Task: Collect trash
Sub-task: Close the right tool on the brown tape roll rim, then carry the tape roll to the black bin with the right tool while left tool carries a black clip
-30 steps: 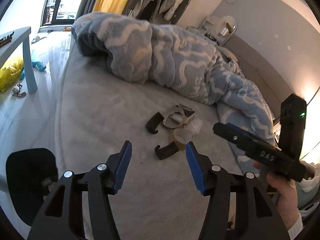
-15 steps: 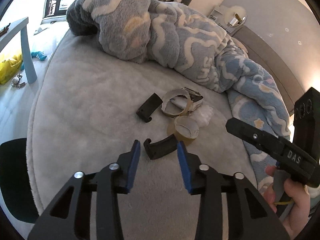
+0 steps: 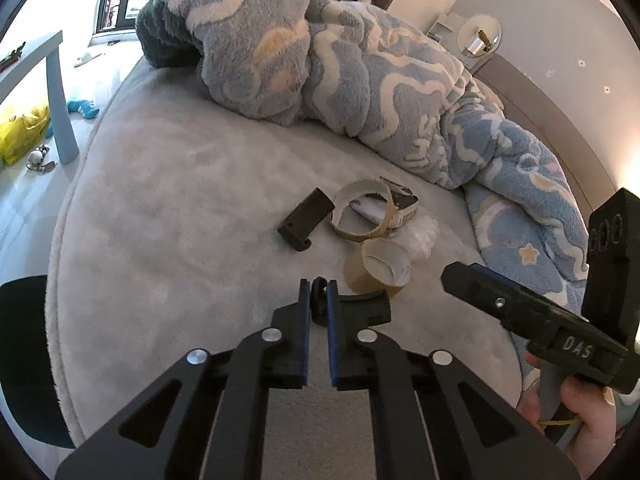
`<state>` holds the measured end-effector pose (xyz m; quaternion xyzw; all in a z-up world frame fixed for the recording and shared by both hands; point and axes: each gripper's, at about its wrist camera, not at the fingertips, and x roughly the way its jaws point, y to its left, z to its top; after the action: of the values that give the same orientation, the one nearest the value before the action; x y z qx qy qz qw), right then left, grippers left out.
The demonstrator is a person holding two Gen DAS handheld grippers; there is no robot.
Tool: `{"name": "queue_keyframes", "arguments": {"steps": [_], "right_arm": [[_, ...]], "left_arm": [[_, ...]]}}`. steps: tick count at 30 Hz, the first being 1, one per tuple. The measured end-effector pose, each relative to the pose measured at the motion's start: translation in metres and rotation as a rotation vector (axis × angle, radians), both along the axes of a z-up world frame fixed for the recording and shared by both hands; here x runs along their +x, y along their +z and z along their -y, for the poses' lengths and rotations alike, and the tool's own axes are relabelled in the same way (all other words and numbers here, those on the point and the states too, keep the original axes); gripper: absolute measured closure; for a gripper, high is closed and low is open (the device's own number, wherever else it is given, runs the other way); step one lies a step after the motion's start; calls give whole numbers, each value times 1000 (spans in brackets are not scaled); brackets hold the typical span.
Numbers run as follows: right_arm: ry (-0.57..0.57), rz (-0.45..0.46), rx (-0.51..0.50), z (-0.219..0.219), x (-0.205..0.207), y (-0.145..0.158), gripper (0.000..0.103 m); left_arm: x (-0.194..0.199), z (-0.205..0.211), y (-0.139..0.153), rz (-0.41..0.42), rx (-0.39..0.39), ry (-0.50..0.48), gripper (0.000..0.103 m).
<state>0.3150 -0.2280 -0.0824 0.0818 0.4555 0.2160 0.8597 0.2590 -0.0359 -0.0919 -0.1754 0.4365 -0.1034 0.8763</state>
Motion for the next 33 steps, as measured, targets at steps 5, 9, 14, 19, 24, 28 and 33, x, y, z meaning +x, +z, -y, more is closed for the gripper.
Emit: {"name": "queue_keyframes", "arguments": {"steps": [5,9,14,19,24,28,33], "right_arm": [[20,-3,-14,-12,3,-5,19],[41,-8,-34,-23,4,-11,19],[79,1,-71,-40,4,-17,19],[105,13,-136,-63,6,-22,32],[58,4,-186,-69,16,-30,36],[17,-6,-205,-70,23,-35,50],[19,-12,-202,-77,18,-29,51]], "left_arm": [[-4,-15,8,14,25,32,95],[-6,-32,10,11,9,69,95],[-9,-40,16,27,5,73,95],[-13,-50,21,35,9,76,95],[-17,-66,28,44,0,86,95],[-21,-80,33,50,2,89,95],[-27,-97,41,66,-11,105,95]]}}
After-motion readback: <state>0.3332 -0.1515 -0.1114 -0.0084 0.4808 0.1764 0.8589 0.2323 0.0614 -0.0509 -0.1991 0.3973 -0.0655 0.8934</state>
